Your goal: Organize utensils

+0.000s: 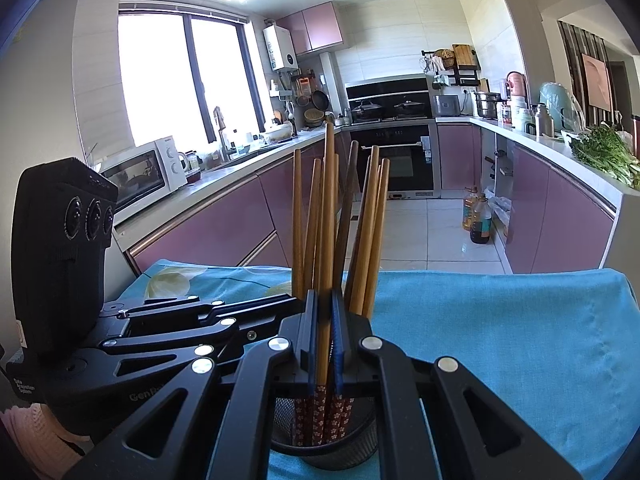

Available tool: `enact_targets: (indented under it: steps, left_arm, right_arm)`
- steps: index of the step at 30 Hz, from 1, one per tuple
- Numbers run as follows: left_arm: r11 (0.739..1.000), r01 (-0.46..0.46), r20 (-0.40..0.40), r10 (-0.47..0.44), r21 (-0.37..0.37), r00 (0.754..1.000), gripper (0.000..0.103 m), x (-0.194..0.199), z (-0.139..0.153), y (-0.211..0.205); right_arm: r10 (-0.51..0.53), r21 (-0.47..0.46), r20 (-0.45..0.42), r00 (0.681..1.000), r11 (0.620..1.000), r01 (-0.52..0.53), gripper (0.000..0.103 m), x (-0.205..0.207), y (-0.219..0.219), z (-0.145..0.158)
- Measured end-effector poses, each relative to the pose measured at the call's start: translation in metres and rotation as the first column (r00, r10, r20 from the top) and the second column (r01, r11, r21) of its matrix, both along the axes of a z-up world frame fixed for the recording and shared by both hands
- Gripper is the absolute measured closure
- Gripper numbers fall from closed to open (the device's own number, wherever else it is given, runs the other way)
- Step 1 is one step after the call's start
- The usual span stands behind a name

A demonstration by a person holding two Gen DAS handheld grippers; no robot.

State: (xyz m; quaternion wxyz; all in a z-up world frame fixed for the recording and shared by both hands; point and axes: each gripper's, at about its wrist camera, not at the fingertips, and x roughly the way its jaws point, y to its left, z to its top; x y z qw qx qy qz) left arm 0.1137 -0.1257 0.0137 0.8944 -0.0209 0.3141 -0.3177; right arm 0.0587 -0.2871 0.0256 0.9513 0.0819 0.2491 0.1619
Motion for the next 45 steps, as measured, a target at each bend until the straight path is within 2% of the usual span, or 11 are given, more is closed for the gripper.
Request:
enact_targets:
  steps: [45]
  left_arm:
    - [1.0,0.014,-0.036,-0.014,0.006,0.999,0.094,0.01,-0.014,-0.004]
  right_arm:
    - [-0.01,0.011,-0.026,1.0,1.0,0.01,0.096,0.014,0.0,-0.002]
